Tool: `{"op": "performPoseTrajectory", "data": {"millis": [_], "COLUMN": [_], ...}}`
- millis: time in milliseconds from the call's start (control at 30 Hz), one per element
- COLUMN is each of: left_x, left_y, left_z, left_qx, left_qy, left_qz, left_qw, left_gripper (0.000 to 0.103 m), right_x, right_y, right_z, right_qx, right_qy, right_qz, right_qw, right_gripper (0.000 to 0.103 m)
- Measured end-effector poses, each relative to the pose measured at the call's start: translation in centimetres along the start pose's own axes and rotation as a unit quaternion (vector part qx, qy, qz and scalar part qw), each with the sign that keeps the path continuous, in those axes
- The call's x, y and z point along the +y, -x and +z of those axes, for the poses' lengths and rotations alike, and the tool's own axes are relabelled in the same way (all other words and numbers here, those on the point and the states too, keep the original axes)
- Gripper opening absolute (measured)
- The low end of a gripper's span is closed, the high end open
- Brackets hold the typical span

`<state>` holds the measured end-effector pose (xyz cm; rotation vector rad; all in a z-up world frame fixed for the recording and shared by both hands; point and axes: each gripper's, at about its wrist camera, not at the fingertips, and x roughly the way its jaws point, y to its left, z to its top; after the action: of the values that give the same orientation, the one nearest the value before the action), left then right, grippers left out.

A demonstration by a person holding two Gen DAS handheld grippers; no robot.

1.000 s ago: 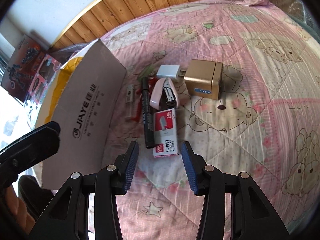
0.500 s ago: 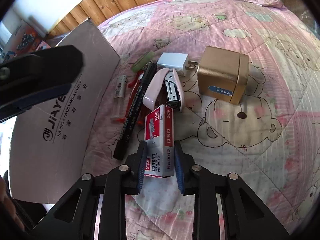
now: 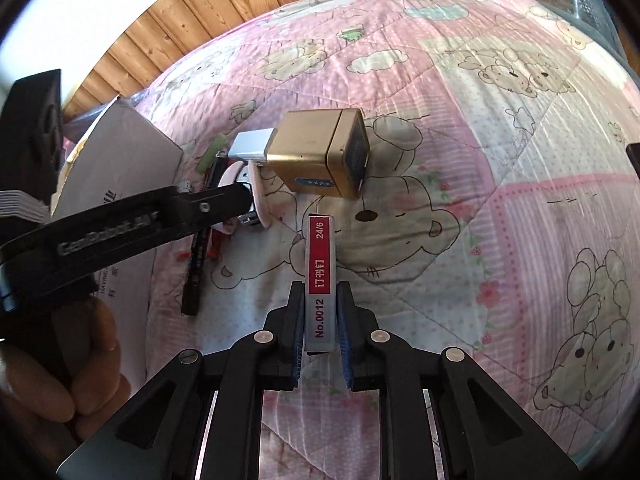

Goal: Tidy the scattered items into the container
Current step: 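Grasp the pink stapler with the left tool while the right tool holds the staple box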

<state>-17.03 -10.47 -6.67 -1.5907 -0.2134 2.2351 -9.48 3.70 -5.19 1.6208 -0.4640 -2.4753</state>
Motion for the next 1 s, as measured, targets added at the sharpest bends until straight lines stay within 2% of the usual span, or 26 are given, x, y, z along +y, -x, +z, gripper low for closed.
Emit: {"op": "performPoseTrajectory", "data": {"millis": [100,167,267,367,467,567,633,733,767,933,1000], "left_x": [-0.2,-1.2,-2.2,-1.6,-0.9,0.3,0.5,0.1,0.2,-1.1,-2.9], "left_y": [-1.4,-1.3,0.2,0.0,-1.4,-2.5,-2.3,-0.7,-0.7,-1.5,-1.5], "left_z": [-0.1,-0.2,-0.1,0.4,0.8,0.4,0.0,-0.6,-0.9,-0.6,-0.4], "left_qx": [0.005,-0.001,-0.041,-0.036,-0.026,-0.011,-0.013,-0.045,-0.045,-0.044,-0.059], "left_qy": [-0.004,-0.027,-0.048,-0.025,0.0,0.033,0.041,0.013,0.001,-0.034,-0.074], "left_qz": [0.003,-0.013,-0.022,-0.04,-0.006,-0.022,-0.017,0.054,0.065,0.063,0.066], "left_qw": [1.0,0.9996,0.9978,0.9983,0.9996,0.9991,0.9989,0.9975,0.9969,0.9965,0.9933], "left_gripper": [0.05,0.048,0.048,0.048,0.048,0.051,0.051,0.047,0.047,0.044,0.04], "right_x": [-0.6,-1.0,-1.5,-1.6,-1.9,-2.0,-2.0,-2.1,-2.1,-2.1,-2.4], "right_y": [-0.1,0.0,0.0,-0.2,-0.1,-0.1,0.0,0.2,0.2,0.6,0.6], "right_z": [0.0,0.0,0.1,0.2,0.1,0.1,0.1,0.1,0.1,0.0,0.0], "right_qx": [0.003,0.005,0.007,0.009,0.01,0.011,0.011,0.009,0.009,0.004,0.005], "right_qy": [-0.016,-0.029,-0.041,-0.049,-0.055,-0.06,-0.061,-0.063,-0.065,-0.066,-0.071], "right_qz": [0.004,0.006,0.011,0.015,0.015,0.02,0.022,0.022,0.024,0.025,0.024], "right_qw": [1.0,1.0,0.999,0.999,0.998,0.998,0.998,0.998,0.998,0.998,0.997], "right_gripper": [0.018,0.019,0.021,0.022,0.023,0.023,0.023,0.023,0.023,0.023,0.024]}}
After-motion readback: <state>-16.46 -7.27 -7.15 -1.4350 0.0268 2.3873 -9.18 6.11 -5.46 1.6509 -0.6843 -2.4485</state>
